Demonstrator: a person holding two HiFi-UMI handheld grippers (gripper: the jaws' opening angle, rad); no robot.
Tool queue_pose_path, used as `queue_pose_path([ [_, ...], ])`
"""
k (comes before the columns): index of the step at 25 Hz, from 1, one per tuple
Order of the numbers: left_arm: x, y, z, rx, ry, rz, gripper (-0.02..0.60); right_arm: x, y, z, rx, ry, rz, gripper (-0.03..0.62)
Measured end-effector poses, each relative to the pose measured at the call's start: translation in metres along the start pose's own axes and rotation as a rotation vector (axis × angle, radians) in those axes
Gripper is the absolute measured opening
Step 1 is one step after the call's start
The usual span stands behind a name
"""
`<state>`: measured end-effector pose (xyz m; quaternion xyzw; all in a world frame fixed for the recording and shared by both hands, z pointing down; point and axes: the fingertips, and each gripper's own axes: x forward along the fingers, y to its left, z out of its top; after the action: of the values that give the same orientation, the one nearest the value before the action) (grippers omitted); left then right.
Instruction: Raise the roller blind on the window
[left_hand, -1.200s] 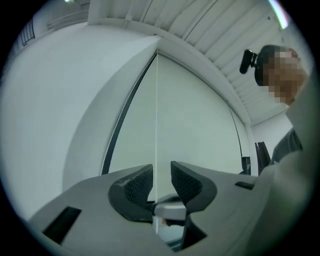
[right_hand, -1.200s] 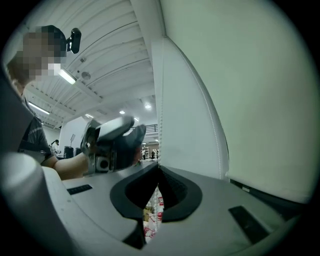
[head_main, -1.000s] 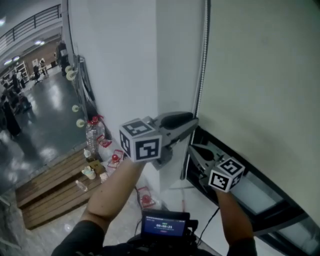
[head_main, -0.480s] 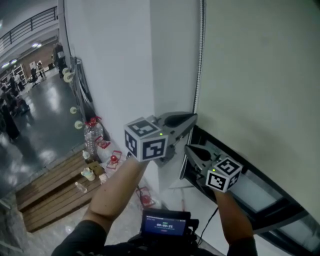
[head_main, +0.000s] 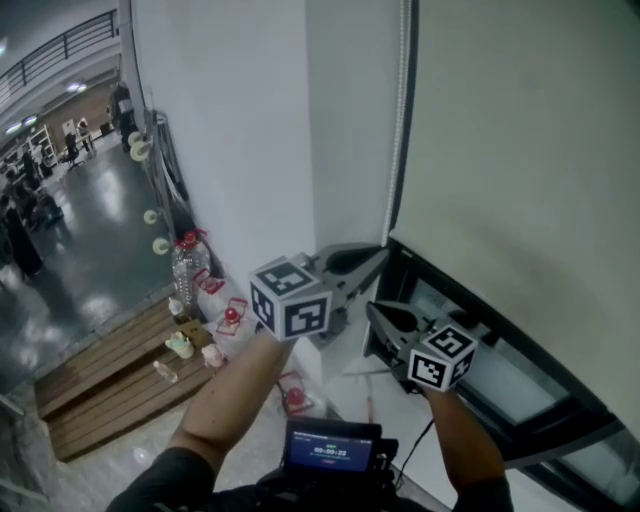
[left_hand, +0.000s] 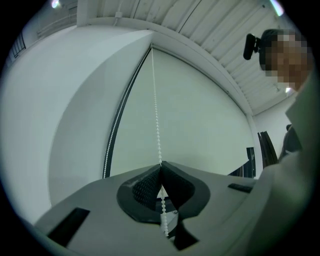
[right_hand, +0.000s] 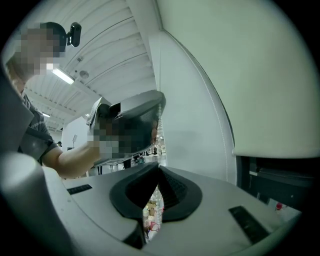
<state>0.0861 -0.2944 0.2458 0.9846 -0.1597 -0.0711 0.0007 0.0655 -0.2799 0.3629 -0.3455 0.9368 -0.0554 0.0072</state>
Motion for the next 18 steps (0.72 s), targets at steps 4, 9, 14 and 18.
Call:
queue_pose_path([
  [4,-0.002,-0.005,-0.021,-0.023,0.011,-0.001,-0.003,-0.002,0.0,-0.019,0.012,0.026,-0.001,0.002],
  [9,0.0,-0.01,-0.048,-0.035,0.043,0.0,-0.003,-0.004,-0.004,-0.04,0.03,0.058,-0.006,0.002],
  [14,0.0,-0.01,-0.063,-0.037,0.068,0.008,-0.003,-0.007,-0.007,-0.054,0.043,0.08,-0.019,0.002],
  [18,0.0,-0.012,-0.082,-0.028,0.095,0.012,-0.003,-0.01,-0.009,-0.072,0.07,0.103,-0.028,0.002],
])
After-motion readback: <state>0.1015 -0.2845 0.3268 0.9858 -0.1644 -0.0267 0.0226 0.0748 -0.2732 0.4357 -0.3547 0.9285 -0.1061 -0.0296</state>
